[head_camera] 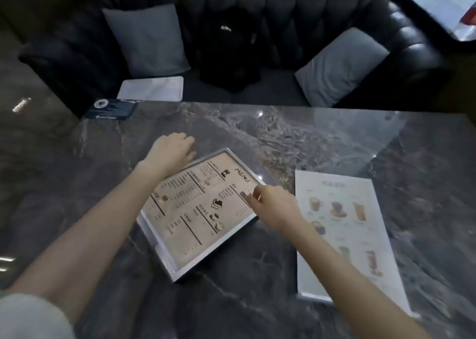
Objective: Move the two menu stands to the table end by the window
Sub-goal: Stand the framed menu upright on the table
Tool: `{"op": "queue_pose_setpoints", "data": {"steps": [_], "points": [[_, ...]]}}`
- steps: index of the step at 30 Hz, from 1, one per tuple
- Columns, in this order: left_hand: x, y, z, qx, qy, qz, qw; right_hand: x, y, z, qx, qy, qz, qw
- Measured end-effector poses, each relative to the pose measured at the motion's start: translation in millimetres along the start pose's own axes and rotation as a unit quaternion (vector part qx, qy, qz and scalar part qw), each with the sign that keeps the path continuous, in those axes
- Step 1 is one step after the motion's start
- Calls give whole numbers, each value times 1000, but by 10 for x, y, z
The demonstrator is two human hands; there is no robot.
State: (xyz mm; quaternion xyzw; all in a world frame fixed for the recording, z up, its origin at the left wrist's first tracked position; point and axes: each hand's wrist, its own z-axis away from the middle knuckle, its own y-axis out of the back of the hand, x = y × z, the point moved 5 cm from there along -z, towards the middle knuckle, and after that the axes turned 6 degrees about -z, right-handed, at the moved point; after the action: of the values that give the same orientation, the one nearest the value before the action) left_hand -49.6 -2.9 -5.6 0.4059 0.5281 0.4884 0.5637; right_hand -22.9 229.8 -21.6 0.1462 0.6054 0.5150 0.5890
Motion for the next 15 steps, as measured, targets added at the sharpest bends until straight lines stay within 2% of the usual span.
{"op": "queue_pose_setpoints", "data": {"steps": [3, 8, 12, 15], "points": [[-11, -241, 40, 29, 3, -12, 1000, 160, -294, 124, 98, -52, -147, 983], [-49, -618, 131, 25, 35, 37, 998, 361, -775, 307, 164, -180, -384, 891], [-137, -850, 170, -40, 95, 84, 991, 392, -1097, 328, 113, -279, -523, 797], [-177, -918, 163, -83, 119, 88, 986, 392, -1191, 256, 82, -304, -574, 756]]}}
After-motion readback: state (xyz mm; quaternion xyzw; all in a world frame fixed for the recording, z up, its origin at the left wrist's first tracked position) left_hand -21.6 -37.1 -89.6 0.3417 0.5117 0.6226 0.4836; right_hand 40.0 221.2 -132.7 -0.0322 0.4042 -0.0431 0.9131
